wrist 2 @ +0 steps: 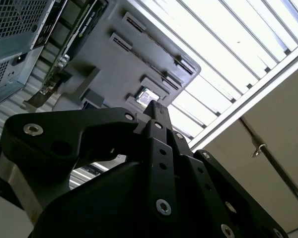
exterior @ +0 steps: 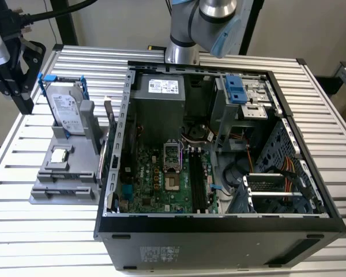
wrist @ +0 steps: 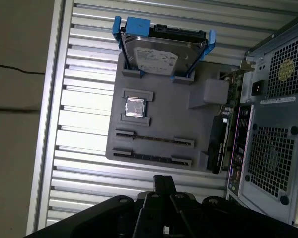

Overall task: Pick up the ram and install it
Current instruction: 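Pick up the ram and move it above insertion slot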

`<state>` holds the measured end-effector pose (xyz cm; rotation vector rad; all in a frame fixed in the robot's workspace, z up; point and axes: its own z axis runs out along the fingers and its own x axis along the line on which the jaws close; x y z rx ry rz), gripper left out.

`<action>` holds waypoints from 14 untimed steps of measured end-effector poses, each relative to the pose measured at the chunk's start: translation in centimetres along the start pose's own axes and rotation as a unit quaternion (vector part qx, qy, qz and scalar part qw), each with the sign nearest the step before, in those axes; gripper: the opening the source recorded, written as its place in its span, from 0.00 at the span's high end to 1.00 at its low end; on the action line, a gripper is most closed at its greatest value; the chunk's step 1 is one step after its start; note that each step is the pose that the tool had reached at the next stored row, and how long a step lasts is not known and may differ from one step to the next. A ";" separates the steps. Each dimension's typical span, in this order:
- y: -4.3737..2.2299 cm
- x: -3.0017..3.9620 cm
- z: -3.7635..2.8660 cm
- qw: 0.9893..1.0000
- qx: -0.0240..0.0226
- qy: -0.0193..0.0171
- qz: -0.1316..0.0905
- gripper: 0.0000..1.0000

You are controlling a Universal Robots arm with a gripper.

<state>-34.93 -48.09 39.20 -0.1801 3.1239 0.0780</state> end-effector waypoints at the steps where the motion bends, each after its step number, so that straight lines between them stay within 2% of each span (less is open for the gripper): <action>1: 0.00 0.00 0.00 1.000 0.000 0.000 -0.001 1.00; 14: 0.00 0.00 0.00 1.000 0.000 0.001 -0.013 1.00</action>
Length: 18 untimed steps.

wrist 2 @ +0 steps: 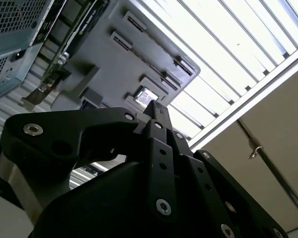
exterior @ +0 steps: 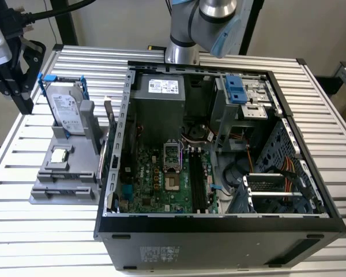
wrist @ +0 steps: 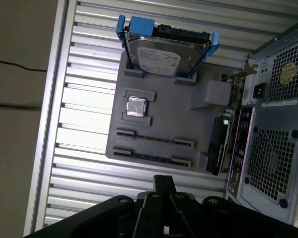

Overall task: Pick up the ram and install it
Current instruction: 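Pick up the ram and move it above insertion slot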

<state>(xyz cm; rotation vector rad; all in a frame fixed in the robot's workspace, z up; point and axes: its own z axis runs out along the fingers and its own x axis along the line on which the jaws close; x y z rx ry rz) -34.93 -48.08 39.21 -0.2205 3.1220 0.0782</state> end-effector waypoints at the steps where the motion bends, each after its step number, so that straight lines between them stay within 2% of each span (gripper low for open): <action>1: 0.00 0.00 0.00 1.000 0.000 0.000 -0.001 1.00; 18: 0.00 0.00 0.00 1.000 0.000 0.001 -0.026 1.00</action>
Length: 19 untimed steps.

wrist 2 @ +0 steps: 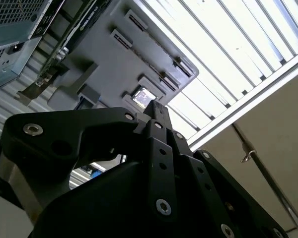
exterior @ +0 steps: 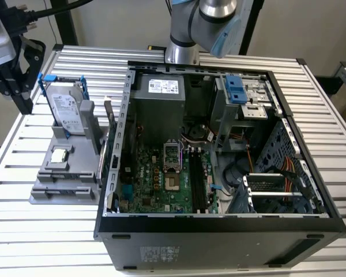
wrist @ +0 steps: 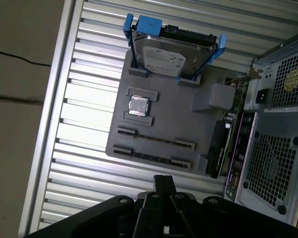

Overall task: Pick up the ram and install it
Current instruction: 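Pick up the ram and move it above insertion slot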

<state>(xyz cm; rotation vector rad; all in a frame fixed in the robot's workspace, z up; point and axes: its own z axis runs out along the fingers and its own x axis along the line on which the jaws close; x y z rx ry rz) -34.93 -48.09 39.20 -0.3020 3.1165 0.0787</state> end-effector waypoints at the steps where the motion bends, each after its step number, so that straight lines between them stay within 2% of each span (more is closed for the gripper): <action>1: 0.00 0.00 0.00 1.000 0.000 0.000 -0.001 1.00; 19: 0.00 0.00 0.00 1.000 0.000 0.001 -0.027 1.00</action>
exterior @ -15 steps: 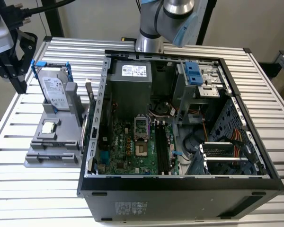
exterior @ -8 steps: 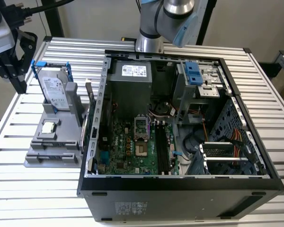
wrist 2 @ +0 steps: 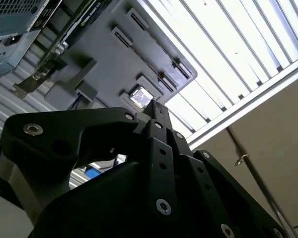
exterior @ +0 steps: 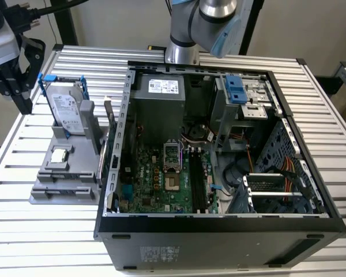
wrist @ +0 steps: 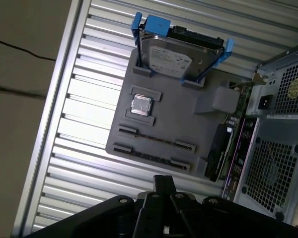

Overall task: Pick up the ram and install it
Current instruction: 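Pick up the ram and move it above insertion slot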

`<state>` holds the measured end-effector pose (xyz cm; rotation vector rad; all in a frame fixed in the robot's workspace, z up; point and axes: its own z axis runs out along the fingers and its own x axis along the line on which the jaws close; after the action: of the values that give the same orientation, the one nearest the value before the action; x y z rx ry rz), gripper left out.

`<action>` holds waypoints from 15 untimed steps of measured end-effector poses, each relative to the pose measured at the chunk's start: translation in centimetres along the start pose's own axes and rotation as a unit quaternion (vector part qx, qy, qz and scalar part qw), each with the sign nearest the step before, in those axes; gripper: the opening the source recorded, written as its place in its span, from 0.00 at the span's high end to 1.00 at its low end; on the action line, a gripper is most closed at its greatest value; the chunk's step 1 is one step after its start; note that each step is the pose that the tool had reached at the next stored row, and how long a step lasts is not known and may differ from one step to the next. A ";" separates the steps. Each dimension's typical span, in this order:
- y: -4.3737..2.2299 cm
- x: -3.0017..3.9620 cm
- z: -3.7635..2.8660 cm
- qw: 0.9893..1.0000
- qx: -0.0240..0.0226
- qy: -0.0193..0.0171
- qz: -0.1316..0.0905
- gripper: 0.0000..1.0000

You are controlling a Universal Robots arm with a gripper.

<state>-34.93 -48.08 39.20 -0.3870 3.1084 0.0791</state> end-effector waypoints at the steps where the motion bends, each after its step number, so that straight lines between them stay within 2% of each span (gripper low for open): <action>1: 0.00 0.00 0.00 1.000 0.000 0.000 -0.001 1.00; 15: 0.00 0.00 0.00 1.000 0.000 0.001 -0.021 1.00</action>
<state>-34.93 -48.08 39.21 -0.4513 3.1008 0.0794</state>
